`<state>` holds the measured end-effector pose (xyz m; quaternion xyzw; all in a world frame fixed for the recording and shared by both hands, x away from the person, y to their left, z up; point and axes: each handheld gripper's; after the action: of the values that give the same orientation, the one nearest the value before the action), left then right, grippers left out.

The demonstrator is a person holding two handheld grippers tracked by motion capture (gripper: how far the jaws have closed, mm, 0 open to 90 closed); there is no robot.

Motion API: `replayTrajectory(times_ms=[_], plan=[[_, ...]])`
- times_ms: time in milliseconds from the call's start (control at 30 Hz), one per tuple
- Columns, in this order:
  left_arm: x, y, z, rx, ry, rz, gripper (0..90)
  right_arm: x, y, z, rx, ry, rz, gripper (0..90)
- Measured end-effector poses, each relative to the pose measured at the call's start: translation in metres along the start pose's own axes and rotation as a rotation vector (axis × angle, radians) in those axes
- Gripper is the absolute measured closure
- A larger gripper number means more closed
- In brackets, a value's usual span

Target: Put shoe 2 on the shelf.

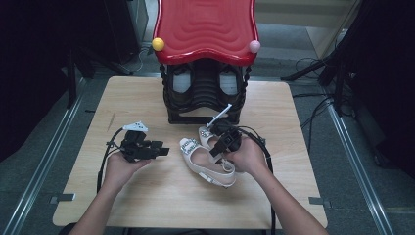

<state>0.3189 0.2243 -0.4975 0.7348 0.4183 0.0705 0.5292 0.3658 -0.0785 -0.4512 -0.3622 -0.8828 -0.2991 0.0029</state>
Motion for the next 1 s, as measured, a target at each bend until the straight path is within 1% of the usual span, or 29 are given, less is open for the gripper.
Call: replayTrajectory(times_ms=[33,100,133,167,233,300,333,400,433,500,533,567,667,700,733,767,900,1000], plan=[[0.002,0.0,-0.002,-0.006,0.001,0.0,51.8,0.002,0.004,-0.003,0.0,0.009,-0.033,86.6],[0.004,-0.002,-0.005,-0.013,0.01,-0.014,51.8,0.006,0.012,-0.012,-0.009,0.026,-0.093,86.5],[0.005,-0.003,-0.007,-0.014,0.017,-0.015,51.8,0.008,0.017,-0.016,-0.02,0.039,-0.115,86.6],[0.006,-0.003,-0.008,-0.017,0.018,-0.019,51.8,0.01,0.021,-0.021,-0.026,0.051,-0.155,86.5],[0.007,-0.004,-0.011,-0.023,0.026,-0.027,51.8,0.013,0.031,-0.03,-0.042,0.078,-0.201,86.5],[0.008,-0.006,-0.014,-0.027,0.029,-0.032,51.8,0.017,0.04,-0.039,-0.051,0.106,-0.262,86.5],[0.008,-0.007,-0.015,-0.029,0.031,-0.037,51.8,0.02,0.044,-0.043,-0.047,0.12,-0.3,86.5],[0.01,-0.008,-0.017,-0.028,0.04,-0.036,51.8,0.025,0.053,-0.052,-0.045,0.155,-0.351,86.4],[0.01,-0.009,-0.018,-0.031,0.042,-0.045,51.8,0.028,0.057,-0.056,-0.05,0.167,-0.377,86.3],[0.011,-0.01,-0.021,-0.027,0.043,-0.046,51.8,0.033,0.066,-0.065,-0.054,0.195,-0.412,86.3],[0.011,-0.011,-0.022,-0.034,0.048,-0.049,51.9,0.035,0.07,-0.07,-0.052,0.205,-0.424,86.4],[0.011,-0.012,-0.023,-0.033,0.05,-0.05,51.8,0.039,0.073,-0.075,-0.065,0.21,-0.441,86.5],[0.011,-0.014,-0.025,-0.036,0.056,-0.057,51.8,0.043,0.084,-0.091,-0.09,0.254,-0.45,86.5],[0.012,-0.015,-0.026,-0.035,0.057,-0.057,51.8,0.045,0.088,-0.096,-0.087,0.268,-0.459,86.4],[0.012,-0.015,-0.027,-0.037,0.059,-0.061,51.8,0.046,0.091,-0.101,-0.106,0.283,-0.462,86.4],[0.011,-0.016,-0.027,-0.042,0.062,-0.062,51.8,0.047,0.095,-0.106,-0.11,0.302,-0.468,86.4],[0.012,-0.017,-0.03,-0.041,0.065,-0.064,51.8,0.05,0.108,-0.129,-0.187,0.345,-0.459,86.4],[0.012,-0.018,-0.031,-0.04,0.068,-0.068,51.9,0.05,0.117,-0.147,-0.261,0.367,-0.445,86.5]])
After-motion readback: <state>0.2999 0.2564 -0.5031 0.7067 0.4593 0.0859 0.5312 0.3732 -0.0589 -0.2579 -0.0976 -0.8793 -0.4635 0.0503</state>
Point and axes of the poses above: each handheld gripper's, and its own axes: z roughly forward along the jaws, y roughly out of its top, x roughly to its left, and after that the axes turned 15 degrees about -x, right-handed
